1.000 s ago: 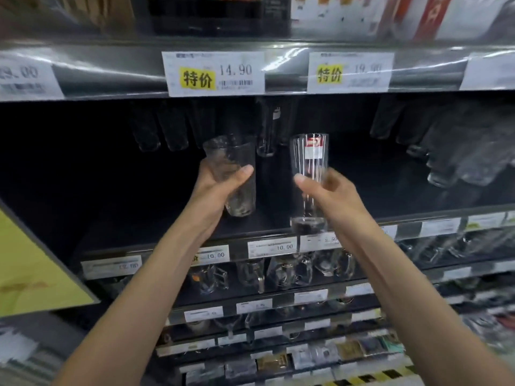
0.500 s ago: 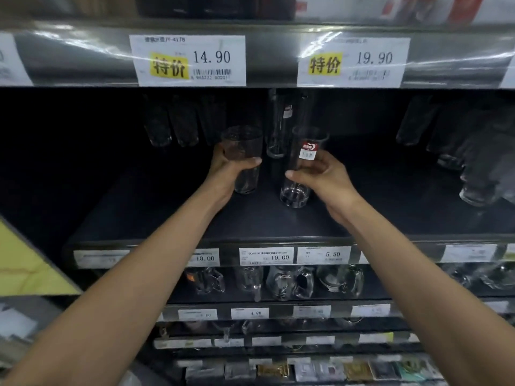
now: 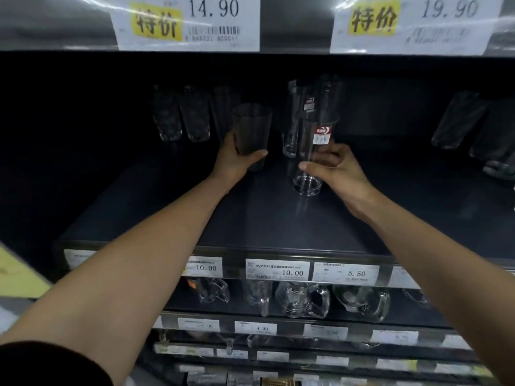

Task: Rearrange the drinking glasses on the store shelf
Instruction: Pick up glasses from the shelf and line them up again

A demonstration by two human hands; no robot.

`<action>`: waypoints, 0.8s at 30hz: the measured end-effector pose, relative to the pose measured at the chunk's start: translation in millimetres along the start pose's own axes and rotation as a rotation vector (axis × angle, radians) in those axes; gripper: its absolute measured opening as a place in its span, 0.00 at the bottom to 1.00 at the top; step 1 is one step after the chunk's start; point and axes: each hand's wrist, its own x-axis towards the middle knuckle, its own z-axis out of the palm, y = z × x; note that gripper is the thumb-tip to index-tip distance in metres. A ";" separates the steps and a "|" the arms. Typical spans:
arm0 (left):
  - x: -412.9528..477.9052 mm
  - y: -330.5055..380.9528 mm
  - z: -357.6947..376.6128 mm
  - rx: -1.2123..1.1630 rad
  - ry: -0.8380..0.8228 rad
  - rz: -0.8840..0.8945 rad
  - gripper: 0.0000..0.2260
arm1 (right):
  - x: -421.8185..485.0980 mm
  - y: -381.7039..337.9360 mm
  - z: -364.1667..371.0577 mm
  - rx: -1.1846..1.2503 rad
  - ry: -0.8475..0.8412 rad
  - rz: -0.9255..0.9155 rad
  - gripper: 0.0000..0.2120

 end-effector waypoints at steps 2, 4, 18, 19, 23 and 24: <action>8.3 -4.5 3.6 0.007 0.037 -0.003 0.38 | 7.0 5.0 -1.6 -0.013 0.004 -0.016 0.28; 17.9 -8.1 7.8 0.019 0.072 0.004 0.35 | 13.8 11.5 -2.3 -0.058 -0.009 -0.033 0.26; 70.9 -17.2 27.2 0.195 0.183 0.047 0.25 | 48.8 32.2 12.7 -0.239 0.041 -0.120 0.31; 74.1 -17.8 27.9 0.207 0.187 0.041 0.25 | 49.8 32.8 13.2 -0.239 0.050 -0.119 0.31; 82.9 -18.9 31.9 0.203 0.216 0.014 0.24 | 50.0 35.2 14.0 -0.225 0.078 -0.117 0.29; 84.7 -19.2 32.3 0.206 0.223 0.008 0.24 | 50.1 35.5 14.0 -0.225 0.081 -0.116 0.28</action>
